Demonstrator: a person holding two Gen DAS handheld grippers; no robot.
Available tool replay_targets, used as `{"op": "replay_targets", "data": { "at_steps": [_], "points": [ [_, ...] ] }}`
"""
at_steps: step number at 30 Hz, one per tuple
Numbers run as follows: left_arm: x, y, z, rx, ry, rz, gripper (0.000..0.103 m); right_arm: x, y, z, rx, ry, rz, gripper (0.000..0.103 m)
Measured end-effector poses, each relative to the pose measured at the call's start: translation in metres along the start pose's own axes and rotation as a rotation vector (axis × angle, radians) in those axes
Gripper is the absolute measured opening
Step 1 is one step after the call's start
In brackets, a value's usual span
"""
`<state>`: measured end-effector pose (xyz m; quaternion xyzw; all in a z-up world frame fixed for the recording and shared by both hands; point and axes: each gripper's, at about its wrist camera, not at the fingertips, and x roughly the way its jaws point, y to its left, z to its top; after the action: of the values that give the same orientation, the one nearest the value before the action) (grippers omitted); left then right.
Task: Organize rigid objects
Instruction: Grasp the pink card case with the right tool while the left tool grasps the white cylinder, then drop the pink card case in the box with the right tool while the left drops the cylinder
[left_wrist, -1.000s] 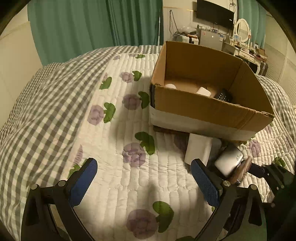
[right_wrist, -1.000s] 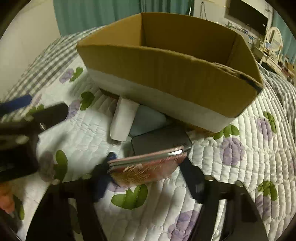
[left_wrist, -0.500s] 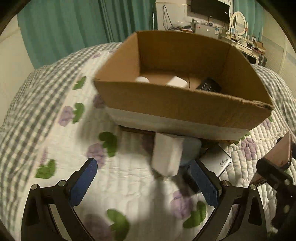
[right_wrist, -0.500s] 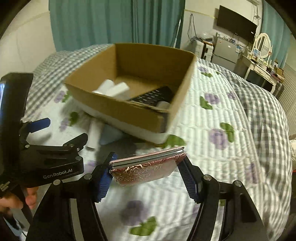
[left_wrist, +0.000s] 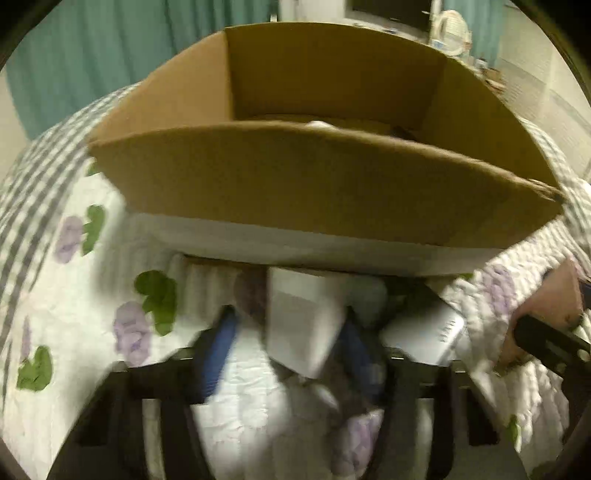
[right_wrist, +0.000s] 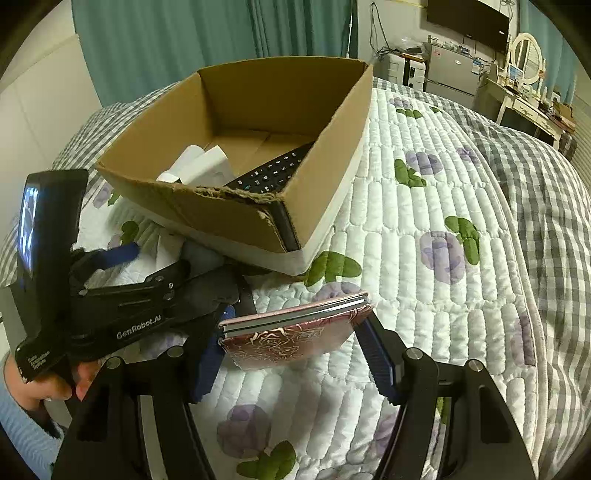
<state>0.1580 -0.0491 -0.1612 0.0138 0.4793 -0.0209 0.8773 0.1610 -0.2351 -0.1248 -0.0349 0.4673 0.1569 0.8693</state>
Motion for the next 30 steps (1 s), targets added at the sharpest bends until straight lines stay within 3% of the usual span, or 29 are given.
{"op": "replay_targets", "data": {
  "at_steps": [4,6,12,17,24,30],
  "points": [
    [-0.005,-0.012,0.001,0.065,0.003,0.040,0.036,0.002,0.002,0.000,-0.005,-0.001,-0.012,0.067],
    [-0.015,-0.014,-0.003,0.073,-0.007,0.033,0.028,0.001,0.002,0.000,-0.008,-0.005,-0.019,0.067],
    [-0.050,0.000,-0.013,0.022,-0.019,-0.026,0.023,-0.024,0.014,0.002,-0.035,-0.043,-0.035,0.067],
    [-0.092,0.010,-0.011,-0.002,-0.074,-0.054,0.023,-0.062,0.032,0.008,-0.079,-0.093,-0.057,0.067],
    [-0.145,0.024,0.039,-0.001,-0.200,-0.056,0.023,-0.110,0.052,0.043,-0.139,-0.175,-0.078,0.067],
    [-0.139,0.032,0.096,0.017,-0.239,-0.032,0.023,-0.111,0.054,0.098,-0.158,-0.220,-0.103,0.067]
  ]
}}
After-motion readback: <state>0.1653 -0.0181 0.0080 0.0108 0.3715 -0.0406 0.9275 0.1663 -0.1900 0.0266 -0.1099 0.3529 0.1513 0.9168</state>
